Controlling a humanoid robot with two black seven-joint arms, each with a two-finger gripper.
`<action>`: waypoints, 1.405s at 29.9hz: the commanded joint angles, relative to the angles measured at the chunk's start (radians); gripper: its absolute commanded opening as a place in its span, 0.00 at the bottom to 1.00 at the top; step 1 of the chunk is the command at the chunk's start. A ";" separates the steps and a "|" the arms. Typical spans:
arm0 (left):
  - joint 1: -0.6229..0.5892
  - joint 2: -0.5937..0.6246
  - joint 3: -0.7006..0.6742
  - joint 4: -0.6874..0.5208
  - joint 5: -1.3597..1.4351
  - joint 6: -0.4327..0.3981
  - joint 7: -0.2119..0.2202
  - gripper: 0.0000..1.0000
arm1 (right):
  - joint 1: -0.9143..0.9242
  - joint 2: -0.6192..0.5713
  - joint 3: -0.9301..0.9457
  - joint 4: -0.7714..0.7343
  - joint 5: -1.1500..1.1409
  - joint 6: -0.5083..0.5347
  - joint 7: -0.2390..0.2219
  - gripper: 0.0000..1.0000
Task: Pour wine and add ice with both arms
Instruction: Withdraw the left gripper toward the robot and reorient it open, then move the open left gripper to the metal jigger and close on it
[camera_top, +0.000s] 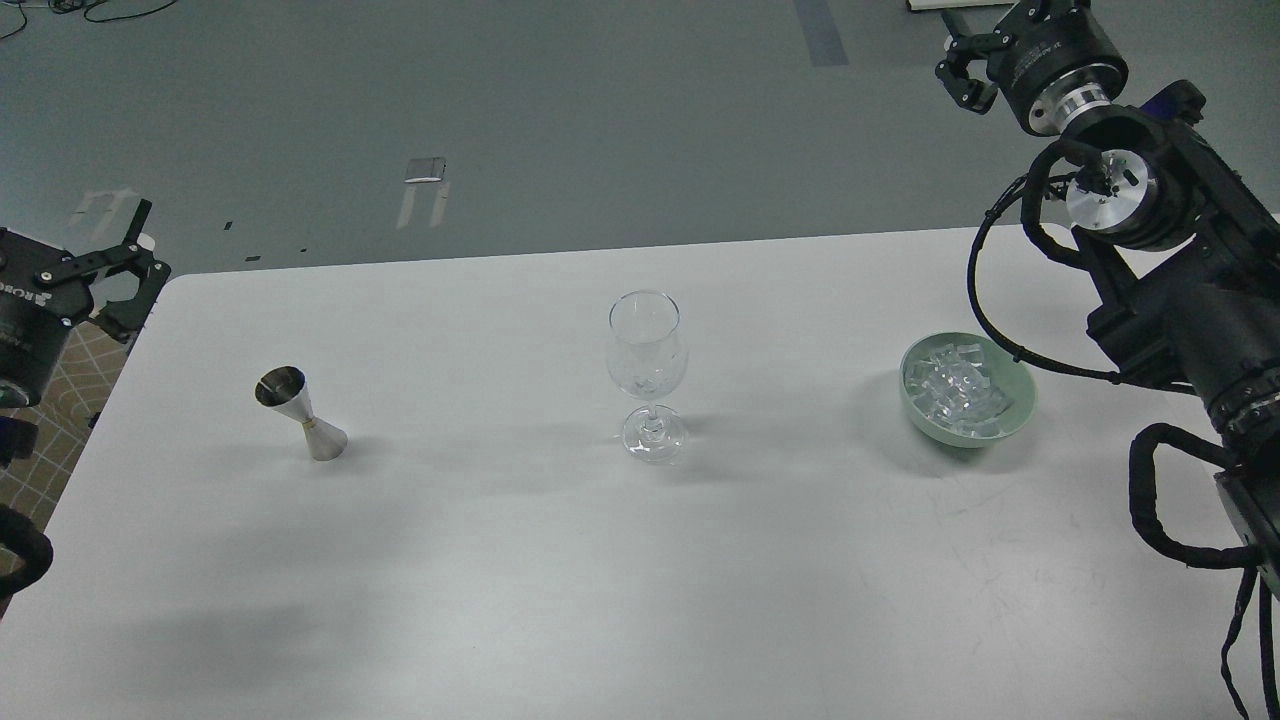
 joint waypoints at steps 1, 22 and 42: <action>0.160 -0.076 -0.071 -0.043 0.001 -0.003 -0.006 0.95 | -0.011 -0.017 0.000 0.001 0.000 -0.002 -0.001 1.00; 0.352 -0.433 -0.059 -0.006 0.118 -0.192 0.006 0.66 | -0.026 -0.043 -0.002 -0.004 -0.002 -0.003 0.001 1.00; 0.284 -0.581 -0.062 0.039 0.323 0.018 0.001 0.78 | -0.064 -0.048 0.001 0.000 -0.003 -0.009 0.011 1.00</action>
